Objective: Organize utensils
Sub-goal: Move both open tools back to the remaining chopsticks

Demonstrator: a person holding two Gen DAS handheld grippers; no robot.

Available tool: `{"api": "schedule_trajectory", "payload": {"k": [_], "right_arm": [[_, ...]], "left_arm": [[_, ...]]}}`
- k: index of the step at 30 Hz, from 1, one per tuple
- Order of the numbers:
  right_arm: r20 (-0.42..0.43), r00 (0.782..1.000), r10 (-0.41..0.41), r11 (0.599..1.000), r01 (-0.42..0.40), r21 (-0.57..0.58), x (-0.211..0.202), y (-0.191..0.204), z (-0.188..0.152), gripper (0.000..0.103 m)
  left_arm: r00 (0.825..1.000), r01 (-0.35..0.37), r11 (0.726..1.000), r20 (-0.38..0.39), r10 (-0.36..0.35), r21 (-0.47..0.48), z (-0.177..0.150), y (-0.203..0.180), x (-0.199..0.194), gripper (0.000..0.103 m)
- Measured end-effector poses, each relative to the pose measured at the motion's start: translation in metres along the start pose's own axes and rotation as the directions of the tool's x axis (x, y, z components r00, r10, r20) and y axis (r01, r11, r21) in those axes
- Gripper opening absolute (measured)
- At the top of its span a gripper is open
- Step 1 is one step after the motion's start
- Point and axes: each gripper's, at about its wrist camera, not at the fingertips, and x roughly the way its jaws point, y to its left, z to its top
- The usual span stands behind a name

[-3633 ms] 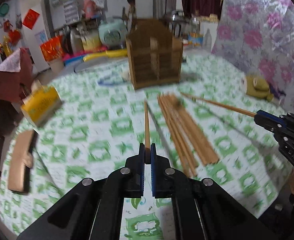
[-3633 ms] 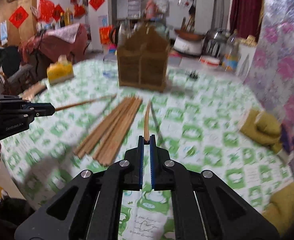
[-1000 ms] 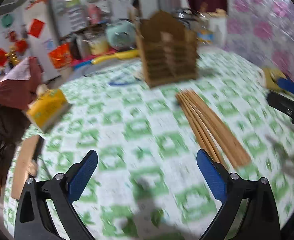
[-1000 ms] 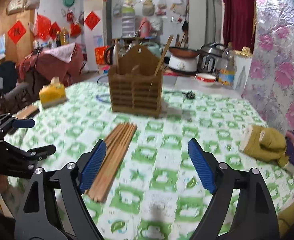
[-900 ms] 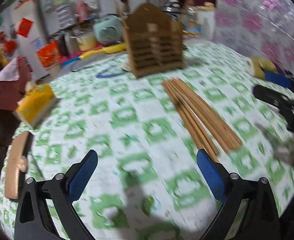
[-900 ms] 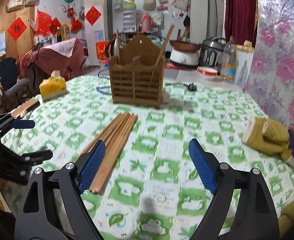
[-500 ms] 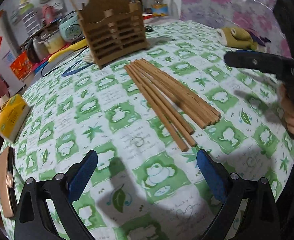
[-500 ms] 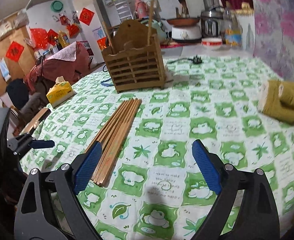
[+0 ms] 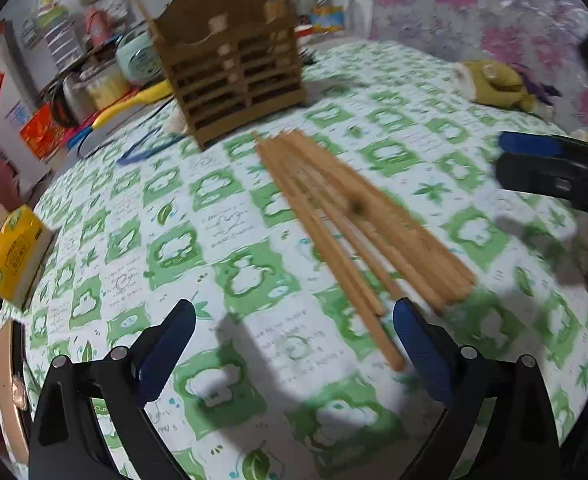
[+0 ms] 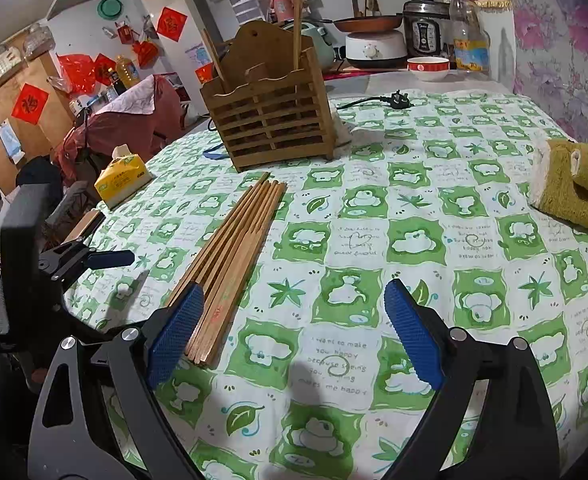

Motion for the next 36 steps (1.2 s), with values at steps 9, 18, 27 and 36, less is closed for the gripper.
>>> {"api": "schedule_trajectory", "payload": {"k": [9, 18, 27, 36], "right_arm": [[-0.011, 1.000, -0.003, 1.000, 0.003, 0.012, 0.002, -0.003, 0.000, 0.089], [-0.013, 1.000, -0.002, 1.000, 0.002, 0.023, 0.003, -0.005, 0.000, 0.089], [-0.014, 1.000, 0.003, 0.999, -0.003, 0.035, 0.003, -0.007, 0.000, 0.089], [-0.053, 0.999, -0.004, 1.000, 0.002, -0.025, 0.006, 0.003, -0.003, 0.089]], "left_arm": [[0.999, -0.036, 0.990, 0.012, 0.035, 0.135, 0.006, -0.031, 0.007, 0.098], [0.998, 0.026, 0.998, 0.048, -0.029, 0.060, 0.005, -0.017, -0.004, 0.098], [0.999, -0.030, 0.999, -0.031, 0.031, 0.030, 0.013, -0.010, 0.017, 0.099], [0.998, -0.038, 0.983, -0.052, 0.029, -0.177, 0.000, 0.035, 0.006, 0.098]]}}
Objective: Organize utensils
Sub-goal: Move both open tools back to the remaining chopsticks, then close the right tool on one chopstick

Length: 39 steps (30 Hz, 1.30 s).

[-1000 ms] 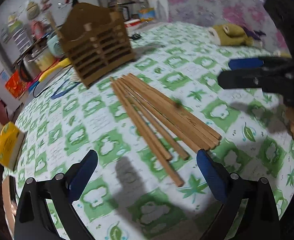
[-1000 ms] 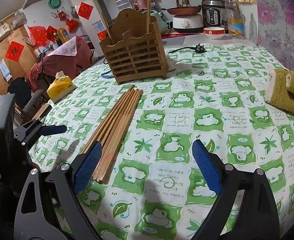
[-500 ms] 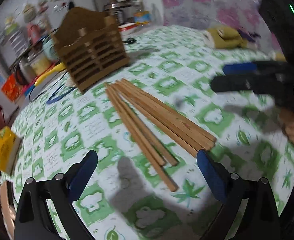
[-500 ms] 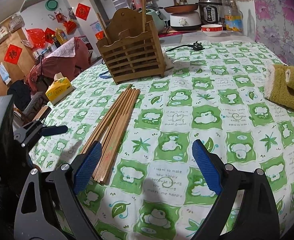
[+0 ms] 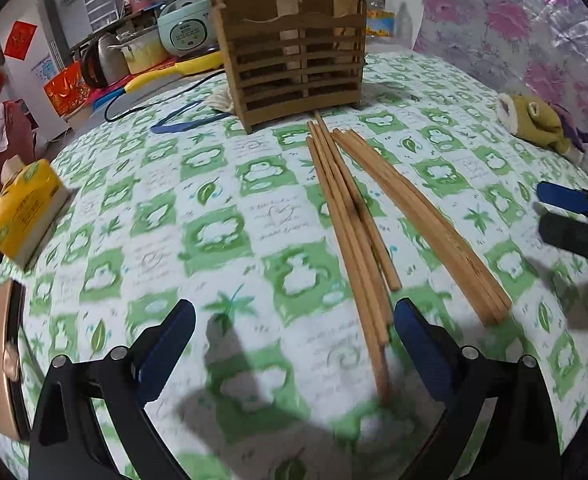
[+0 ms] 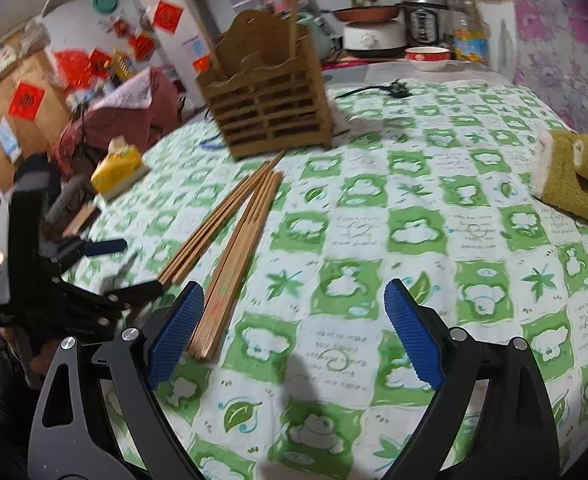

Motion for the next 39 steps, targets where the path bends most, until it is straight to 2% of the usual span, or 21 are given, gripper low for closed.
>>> {"api": "schedule_trajectory", "payload": {"k": [2, 6, 9, 12, 14, 15, 18, 21, 24, 26, 29, 34, 39], "right_arm": [[-0.042, 0.999, -0.010, 0.998, 0.007, -0.063, 0.006, 0.012, -0.002, 0.089], [-0.110, 0.993, -0.047, 0.982, 0.026, -0.185, 0.019, 0.036, -0.007, 0.089], [-0.152, 0.986, -0.065, 0.968, 0.025, -0.251, 0.025, 0.046, -0.014, 0.089], [-0.138, 0.976, -0.171, 0.935, 0.116, -0.334, 0.022, 0.045, -0.022, 0.088], [-0.117, 0.966, -0.231, 0.936, 0.187, -0.299, 0.018, 0.031, -0.018, 0.087], [-0.115, 0.961, -0.253, 0.944, 0.219, -0.247, 0.015, 0.018, -0.015, 0.079], [-0.099, 0.982, -0.162, 0.982, 0.151, -0.115, 0.002, -0.009, -0.013, 0.060], [-0.070, 0.986, -0.152, 0.980, 0.141, -0.139, -0.004, -0.003, -0.016, 0.049], [-0.074, 0.986, -0.153, 0.970, 0.135, -0.203, -0.002, 0.010, -0.020, 0.041], [-0.064, 0.987, -0.150, 0.966, 0.132, -0.221, -0.002, 0.015, -0.022, 0.039], [-0.051, 0.988, -0.143, 0.970, 0.130, -0.206, -0.005, 0.013, -0.021, 0.038], [-0.039, 0.989, -0.143, 0.979, 0.135, -0.154, -0.007, 0.002, -0.019, 0.029], [-0.062, 0.985, -0.158, 0.967, 0.142, -0.211, -0.001, 0.011, -0.022, 0.012]], "left_arm": [[1.000, 0.006, 1.000, -0.006, -0.006, 0.021, -0.007, 0.000, -0.003, 0.098], [0.999, -0.044, 0.997, -0.017, 0.045, 0.071, -0.016, 0.001, -0.005, 0.098], [0.999, -0.042, 0.996, -0.013, 0.043, 0.082, -0.018, 0.002, -0.006, 0.098], [0.998, -0.059, 0.993, 0.000, 0.060, 0.103, -0.020, 0.002, -0.007, 0.099], [0.995, -0.103, 0.990, 0.011, 0.103, 0.099, -0.021, 0.006, -0.007, 0.099], [0.990, -0.140, 0.987, 0.011, 0.139, 0.075, -0.020, 0.012, -0.007, 0.099], [0.991, -0.136, 0.991, 0.002, 0.136, 0.018, -0.018, 0.023, -0.006, 0.098], [0.989, -0.147, 0.989, 0.018, 0.147, 0.030, -0.017, 0.020, -0.009, 0.098], [0.987, -0.155, 0.985, 0.046, 0.152, 0.076, -0.019, 0.009, -0.013, 0.098], [0.987, -0.152, 0.985, 0.056, 0.148, 0.086, -0.019, 0.007, -0.015, 0.098], [0.988, -0.146, 0.986, 0.052, 0.142, 0.075, -0.019, 0.009, -0.014, 0.098], [0.992, -0.122, 0.992, 0.028, 0.121, 0.042, -0.020, 0.018, -0.013, 0.098], [0.992, -0.123, 0.990, 0.024, 0.121, 0.071, -0.021, 0.012, -0.012, 0.098]]}}
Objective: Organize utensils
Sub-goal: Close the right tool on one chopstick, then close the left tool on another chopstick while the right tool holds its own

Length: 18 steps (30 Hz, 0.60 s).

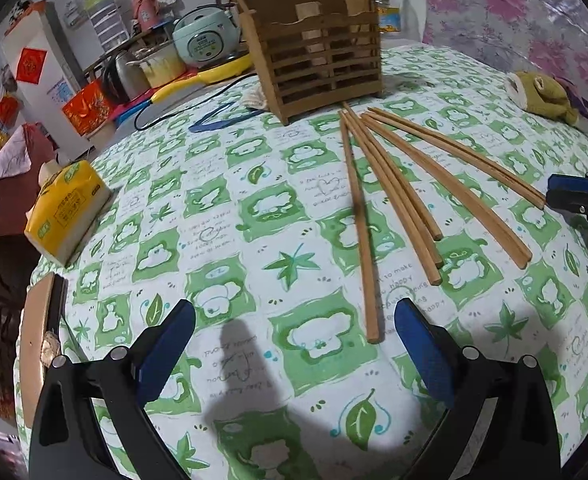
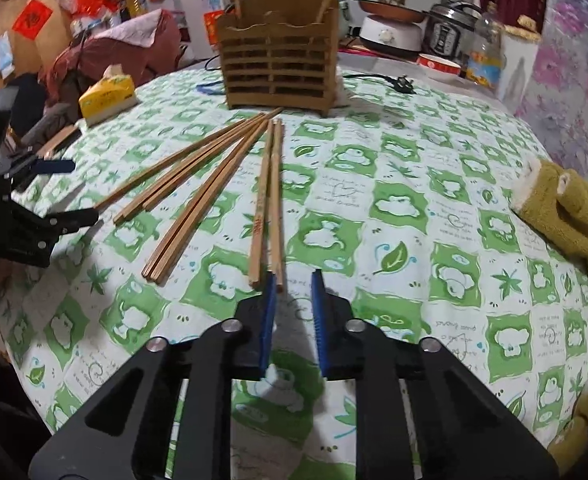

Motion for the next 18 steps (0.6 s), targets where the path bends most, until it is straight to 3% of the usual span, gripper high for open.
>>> {"api": "schedule_trajectory", "payload": {"k": [3, 5, 10, 13, 18], "right_arm": [[-0.011, 1.000, -0.007, 1.000, 0.007, -0.009, 0.002, 0.002, 0.000, 0.011], [-0.012, 1.000, -0.013, 1.000, 0.013, 0.001, 0.002, 0.000, 0.000, 0.009], [-0.021, 1.000, -0.003, 0.998, 0.004, 0.056, 0.004, -0.010, 0.000, 0.009], [-0.029, 1.000, -0.006, 1.000, 0.006, 0.017, 0.005, -0.002, 0.001, 0.009], [-0.029, 0.999, 0.015, 0.999, -0.014, 0.030, 0.006, -0.002, 0.002, 0.009]], "left_arm": [[1.000, 0.002, 1.000, 0.004, -0.002, 0.031, 0.001, -0.006, 0.000, 0.097], [1.000, 0.005, 0.999, 0.005, -0.006, 0.036, 0.001, -0.007, 0.000, 0.090], [0.999, 0.051, 0.999, 0.006, -0.051, 0.008, -0.003, -0.007, -0.004, 0.055], [0.998, 0.057, 0.998, 0.003, -0.057, 0.003, -0.004, -0.010, -0.005, 0.048], [0.999, 0.051, 0.999, 0.002, -0.051, 0.000, -0.003, -0.012, -0.005, 0.047]]}}
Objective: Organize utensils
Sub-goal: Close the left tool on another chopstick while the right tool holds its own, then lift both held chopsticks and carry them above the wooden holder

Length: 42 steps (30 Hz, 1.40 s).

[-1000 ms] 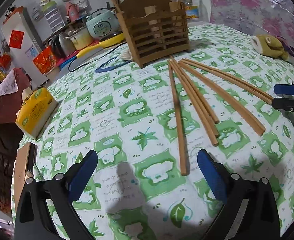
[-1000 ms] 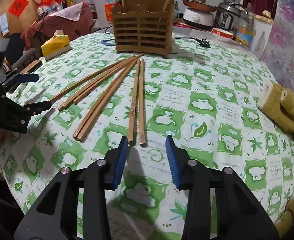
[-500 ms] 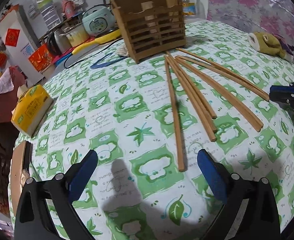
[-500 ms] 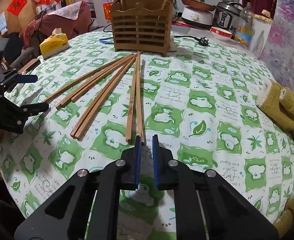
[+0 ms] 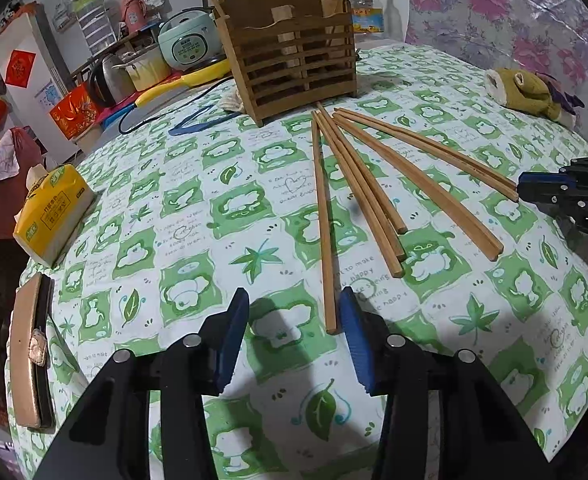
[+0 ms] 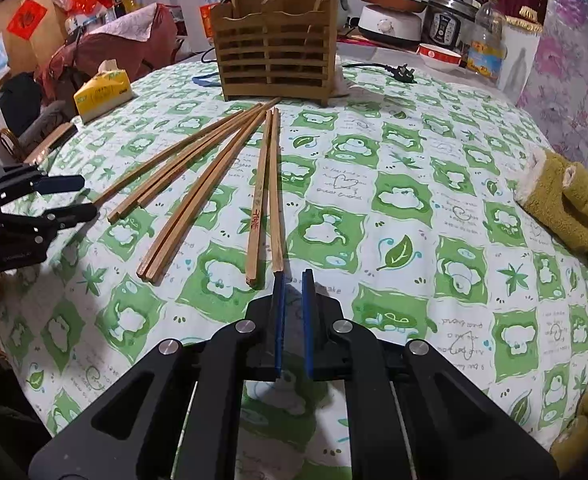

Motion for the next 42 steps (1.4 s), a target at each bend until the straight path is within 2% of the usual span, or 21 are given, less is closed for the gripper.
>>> {"api": "schedule_trajectory", "payload": {"k": [5, 10, 14, 17, 18, 21, 24, 26, 30, 36, 42], "right_arm": [[0.047, 0.999, 0.011, 1.000, -0.011, -0.013, -0.009, 0.000, -0.002, 0.013], [-0.013, 1.000, 0.025, 0.999, -0.025, -0.030, 0.002, 0.005, 0.002, 0.013], [-0.038, 0.996, 0.083, 0.996, -0.082, 0.029, 0.009, 0.000, 0.008, 0.013], [-0.038, 0.991, 0.127, 0.989, -0.124, 0.080, 0.012, -0.007, 0.010, 0.013], [-0.037, 0.990, 0.135, 0.987, -0.131, 0.093, 0.013, -0.009, 0.009, 0.009], [-0.033, 0.992, 0.125, 0.988, -0.121, 0.099, 0.012, -0.009, 0.008, 0.007], [-0.020, 0.995, 0.101, 0.992, -0.099, 0.074, 0.008, -0.004, 0.007, 0.007], [0.005, 0.997, 0.073, 0.996, -0.073, 0.055, 0.002, 0.001, 0.006, 0.007], [0.112, 0.993, -0.021, 1.000, 0.020, 0.009, -0.026, 0.010, 0.008, 0.006], [0.261, 0.965, -0.037, 0.999, 0.039, -0.004, -0.084, 0.016, 0.026, 0.006], [0.351, 0.936, -0.032, 0.999, 0.041, -0.019, -0.128, 0.023, 0.047, 0.006]], "left_arm": [[1.000, -0.011, 1.000, -0.003, 0.011, -0.007, -0.001, 0.000, -0.001, 0.048], [1.000, -0.030, 0.999, 0.003, 0.030, 0.012, 0.000, -0.004, -0.001, 0.048], [1.000, -0.020, 1.000, 0.002, 0.020, 0.009, 0.001, -0.003, 0.000, 0.046], [1.000, 0.015, 1.000, -0.002, -0.015, 0.010, 0.000, -0.004, -0.001, 0.032], [1.000, 0.027, 1.000, -0.003, -0.027, 0.012, -0.001, -0.006, -0.002, 0.026], [0.999, 0.037, 0.999, -0.001, -0.037, 0.027, -0.003, -0.013, -0.005, 0.012], [0.999, 0.037, 0.999, 0.000, -0.037, 0.023, -0.005, -0.016, -0.007, 0.006], [0.999, 0.035, 0.999, 0.006, -0.035, 0.002, -0.006, -0.016, -0.011, 0.006], [0.998, 0.025, 0.999, 0.056, -0.023, -0.026, 0.000, -0.014, -0.033, 0.006], [0.984, 0.012, 0.999, 0.180, -0.003, -0.044, 0.027, -0.012, -0.087, 0.006], [0.971, 0.032, 0.996, 0.240, -0.011, -0.084, 0.069, -0.004, -0.120, 0.006]]}}
